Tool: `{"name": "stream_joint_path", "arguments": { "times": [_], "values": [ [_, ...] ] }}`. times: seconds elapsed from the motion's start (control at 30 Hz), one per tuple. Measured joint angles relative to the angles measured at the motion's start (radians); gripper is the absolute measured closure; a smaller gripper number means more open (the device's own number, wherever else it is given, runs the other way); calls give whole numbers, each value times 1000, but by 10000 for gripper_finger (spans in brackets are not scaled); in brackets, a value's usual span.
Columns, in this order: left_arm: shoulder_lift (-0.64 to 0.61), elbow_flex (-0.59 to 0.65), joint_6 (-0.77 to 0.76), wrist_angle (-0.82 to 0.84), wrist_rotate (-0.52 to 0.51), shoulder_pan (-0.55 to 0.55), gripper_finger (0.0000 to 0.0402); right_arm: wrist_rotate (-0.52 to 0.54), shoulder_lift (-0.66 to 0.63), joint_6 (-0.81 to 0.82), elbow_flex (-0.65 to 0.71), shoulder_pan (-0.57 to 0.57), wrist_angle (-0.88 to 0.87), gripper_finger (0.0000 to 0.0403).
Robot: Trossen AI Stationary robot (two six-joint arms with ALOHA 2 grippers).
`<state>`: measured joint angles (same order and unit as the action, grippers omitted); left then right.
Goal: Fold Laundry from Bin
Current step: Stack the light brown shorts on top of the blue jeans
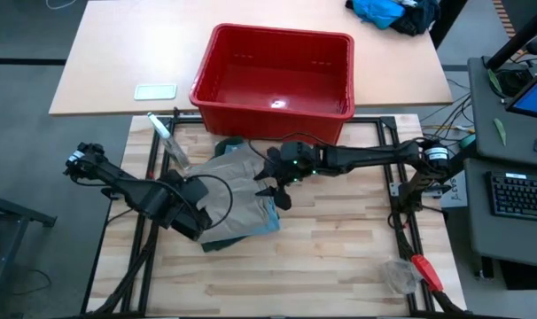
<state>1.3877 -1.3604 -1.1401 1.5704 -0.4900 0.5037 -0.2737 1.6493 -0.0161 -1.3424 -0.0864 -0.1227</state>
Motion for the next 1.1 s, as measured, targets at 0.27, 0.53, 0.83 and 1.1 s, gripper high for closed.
{"name": "stream_joint_path", "arguments": {
  "times": [0.27,0.53,0.83,1.1],
  "values": [
    [-10,96,266,-304,-134,124,91,-3,54,-100,177,21,479,177],
    [-10,432,387,-859,-248,236,200,-26,188,-115,246,17,788,270],
    [-10,630,364,-1114,-304,217,381,-76,336,-151,103,16,794,392],
    [-8,703,300,-1165,-315,218,397,-75,463,-186,4,1,793,394]
  ]
}}
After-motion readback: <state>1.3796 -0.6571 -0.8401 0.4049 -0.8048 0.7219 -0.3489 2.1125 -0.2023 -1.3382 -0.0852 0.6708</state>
